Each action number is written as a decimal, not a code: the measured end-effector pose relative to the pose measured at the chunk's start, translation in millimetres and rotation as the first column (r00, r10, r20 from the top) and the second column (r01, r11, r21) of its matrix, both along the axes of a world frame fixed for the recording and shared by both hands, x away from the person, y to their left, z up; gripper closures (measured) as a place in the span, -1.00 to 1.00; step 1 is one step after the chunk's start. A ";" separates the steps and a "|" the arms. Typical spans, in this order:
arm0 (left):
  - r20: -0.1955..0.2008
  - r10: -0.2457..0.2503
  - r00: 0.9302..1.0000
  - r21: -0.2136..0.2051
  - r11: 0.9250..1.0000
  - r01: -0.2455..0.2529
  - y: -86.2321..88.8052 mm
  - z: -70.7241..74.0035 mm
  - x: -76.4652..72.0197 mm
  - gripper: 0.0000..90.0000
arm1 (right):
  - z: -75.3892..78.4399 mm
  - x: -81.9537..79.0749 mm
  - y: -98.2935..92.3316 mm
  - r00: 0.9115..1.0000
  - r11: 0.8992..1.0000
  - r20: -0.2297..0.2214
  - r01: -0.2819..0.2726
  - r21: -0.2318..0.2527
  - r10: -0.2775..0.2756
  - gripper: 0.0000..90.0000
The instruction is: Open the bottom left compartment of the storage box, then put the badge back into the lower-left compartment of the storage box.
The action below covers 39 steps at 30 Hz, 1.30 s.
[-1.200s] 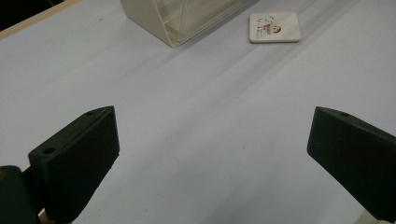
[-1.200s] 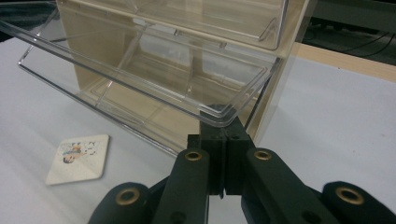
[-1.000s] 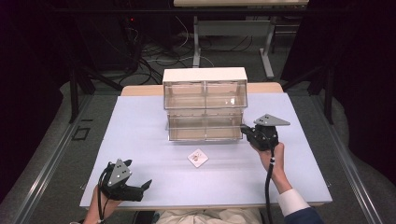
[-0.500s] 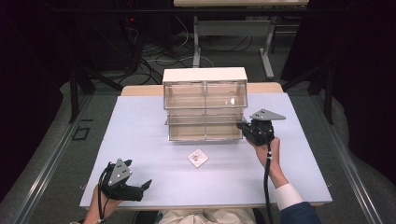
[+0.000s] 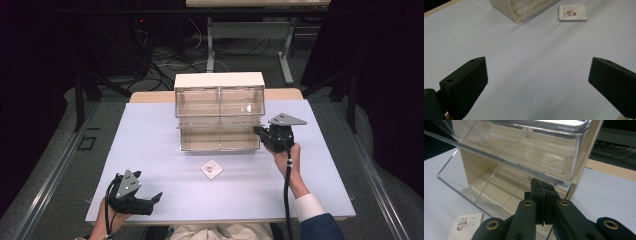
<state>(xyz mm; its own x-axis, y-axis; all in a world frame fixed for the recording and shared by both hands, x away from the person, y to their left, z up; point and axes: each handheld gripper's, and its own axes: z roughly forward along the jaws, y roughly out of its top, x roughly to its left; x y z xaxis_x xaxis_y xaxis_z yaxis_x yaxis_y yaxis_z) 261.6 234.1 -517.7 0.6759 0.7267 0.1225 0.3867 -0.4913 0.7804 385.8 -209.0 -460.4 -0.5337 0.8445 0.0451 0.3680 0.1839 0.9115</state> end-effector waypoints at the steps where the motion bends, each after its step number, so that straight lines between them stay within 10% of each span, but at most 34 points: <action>1: 0.001 -0.003 1.000 0.008 1.000 0.003 -0.1 0.3 0.1 -0.95 | 0.7 0.8 -1.3 1.000 1.000 0.001 0.007 0.004 -0.007 1.00; 39: -0.015 -0.013 1.000 -0.001 1.000 0.013 -9.0 -0.6 3.1 -0.95 | 1.1 9.6 3.5 1.000 1.000 0.014 0.010 -0.020 -0.010 1.00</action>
